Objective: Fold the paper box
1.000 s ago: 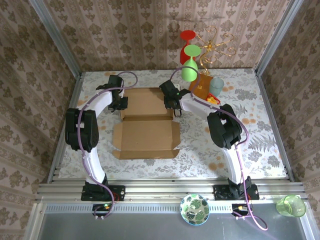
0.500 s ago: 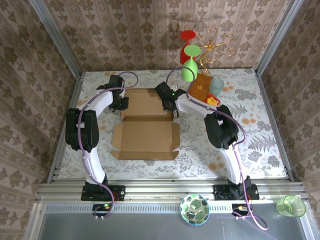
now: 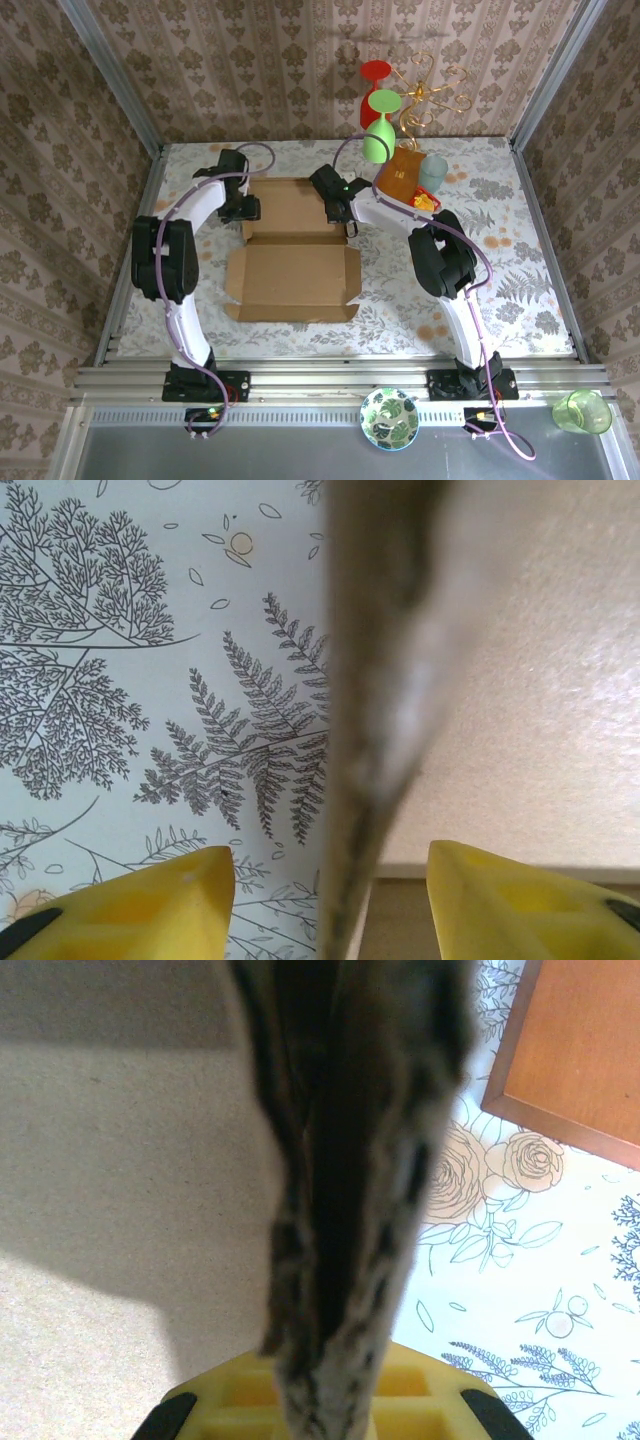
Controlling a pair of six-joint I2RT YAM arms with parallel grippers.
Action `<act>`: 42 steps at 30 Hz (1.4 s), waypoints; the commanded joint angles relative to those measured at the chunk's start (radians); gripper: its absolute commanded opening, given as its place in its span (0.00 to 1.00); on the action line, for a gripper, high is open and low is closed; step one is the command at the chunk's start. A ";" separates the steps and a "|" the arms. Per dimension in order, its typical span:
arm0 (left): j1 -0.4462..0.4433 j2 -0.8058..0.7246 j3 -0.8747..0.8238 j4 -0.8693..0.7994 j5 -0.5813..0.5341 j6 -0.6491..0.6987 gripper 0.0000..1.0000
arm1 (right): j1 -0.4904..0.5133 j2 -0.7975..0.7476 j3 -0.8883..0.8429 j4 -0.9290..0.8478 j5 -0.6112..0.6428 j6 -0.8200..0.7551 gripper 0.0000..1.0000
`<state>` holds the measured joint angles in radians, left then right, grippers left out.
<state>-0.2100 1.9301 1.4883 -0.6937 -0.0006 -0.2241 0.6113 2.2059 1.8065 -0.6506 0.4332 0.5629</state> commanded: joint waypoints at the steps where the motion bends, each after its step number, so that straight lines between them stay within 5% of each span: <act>1: 0.018 -0.101 0.052 -0.047 0.075 -0.100 0.57 | -0.005 -0.035 -0.017 -0.061 -0.006 0.067 0.00; 6: 0.018 -0.189 0.031 -0.027 0.163 -0.259 0.68 | -0.010 -0.035 -0.026 -0.100 -0.023 0.156 0.00; 11: 0.020 -0.334 -0.057 0.027 0.170 -0.432 0.54 | -0.034 -0.032 0.000 -0.196 -0.069 0.305 0.00; 18: 0.000 -0.457 -0.046 -0.266 0.075 -0.607 0.53 | -0.080 -0.049 0.013 -0.301 -0.195 0.554 0.00; 24: 0.002 -0.643 -0.177 -0.390 0.045 -0.620 0.63 | -0.082 -0.053 0.045 -0.450 -0.257 0.805 0.00; 28: 0.023 -0.716 -0.296 -0.357 0.132 -0.574 0.67 | -0.084 -0.060 0.038 -0.467 -0.324 0.883 0.00; 34: 0.040 -0.669 -0.407 -0.233 0.266 -0.570 0.73 | -0.087 -0.080 -0.033 -0.411 -0.393 0.927 0.00; 42: 0.034 -0.610 -0.484 -0.114 0.268 -0.555 0.67 | -0.093 -0.090 -0.081 -0.367 -0.430 0.934 0.00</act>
<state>-0.1749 1.3193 1.0386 -0.8841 0.2382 -0.7925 0.5232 2.1571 1.7447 -1.0168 0.0296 1.4574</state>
